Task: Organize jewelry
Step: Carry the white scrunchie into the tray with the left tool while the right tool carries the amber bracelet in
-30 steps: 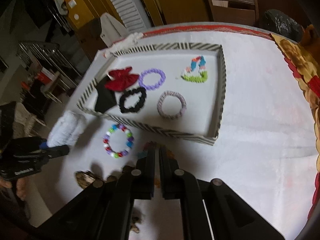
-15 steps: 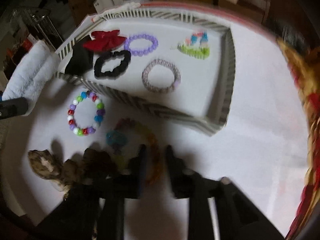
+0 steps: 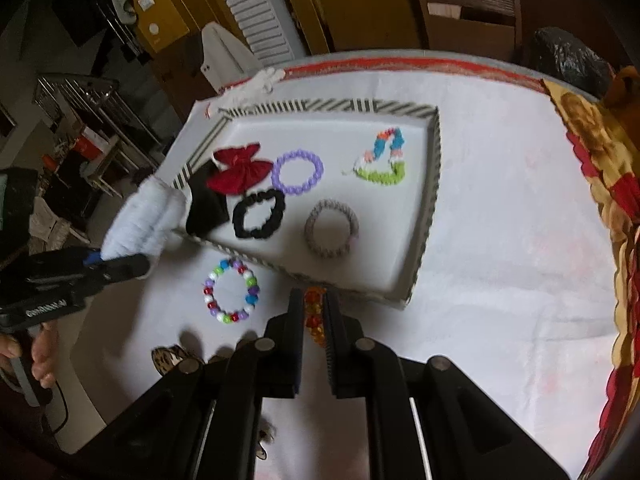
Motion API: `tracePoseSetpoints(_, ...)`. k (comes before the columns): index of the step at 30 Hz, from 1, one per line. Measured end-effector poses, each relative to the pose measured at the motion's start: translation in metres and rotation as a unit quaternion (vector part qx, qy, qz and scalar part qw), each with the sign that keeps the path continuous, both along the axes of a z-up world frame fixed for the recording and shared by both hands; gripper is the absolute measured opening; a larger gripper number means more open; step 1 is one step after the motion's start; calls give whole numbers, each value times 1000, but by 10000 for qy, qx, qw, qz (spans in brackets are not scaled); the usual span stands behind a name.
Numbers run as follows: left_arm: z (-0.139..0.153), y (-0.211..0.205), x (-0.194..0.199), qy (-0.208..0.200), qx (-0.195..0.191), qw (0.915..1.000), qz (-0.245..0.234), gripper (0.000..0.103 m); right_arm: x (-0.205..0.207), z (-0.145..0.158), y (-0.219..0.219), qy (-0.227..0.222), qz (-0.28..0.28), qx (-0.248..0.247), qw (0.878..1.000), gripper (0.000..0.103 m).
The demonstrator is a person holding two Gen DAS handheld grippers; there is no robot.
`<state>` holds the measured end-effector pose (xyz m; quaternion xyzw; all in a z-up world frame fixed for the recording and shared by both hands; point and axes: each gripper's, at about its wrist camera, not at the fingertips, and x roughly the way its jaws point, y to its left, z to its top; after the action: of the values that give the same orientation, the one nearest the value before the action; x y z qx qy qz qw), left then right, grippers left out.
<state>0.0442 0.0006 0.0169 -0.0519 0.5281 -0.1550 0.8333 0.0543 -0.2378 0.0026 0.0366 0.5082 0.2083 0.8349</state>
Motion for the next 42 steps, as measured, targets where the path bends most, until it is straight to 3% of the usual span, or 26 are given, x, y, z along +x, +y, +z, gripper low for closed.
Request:
tracePoseSetpoints(8,13,-8,37,-173,53,9998,50,7,31,32,-2,-306,-81,188,9993,9)
tracePoseSetpoints(14,9,-11,75,-124,135,9997,156,7,59,32,3,-329,-126,114,9993,9)
tracePoseSetpoints(23,-21,-10,136,83,553,9970,531,7,106,-1,7,-68,-250,54,9997,9)
tracePoseSetpoints(29,-46,-13,167,276,876,9925,802,7,130,-40,-8,298,-641,-448,9965,9)
tracePoseSetpoints(34,-64,-19,184,385,1019,9902,875,7,135,-52,-6,277,-639,-716,9950,10)
tracePoseSetpoints(36,-69,-20,188,409,995,9904,869,7,134,-52,-4,240,-648,-768,9947,18)
tracePoseSetpoints(38,-72,-20,190,427,929,9911,850,8,134,-49,-6,269,-674,-632,9954,43)
tracePoseSetpoints(42,-75,-16,191,617,395,9945,746,12,127,-40,-7,215,-661,-360,9969,46)
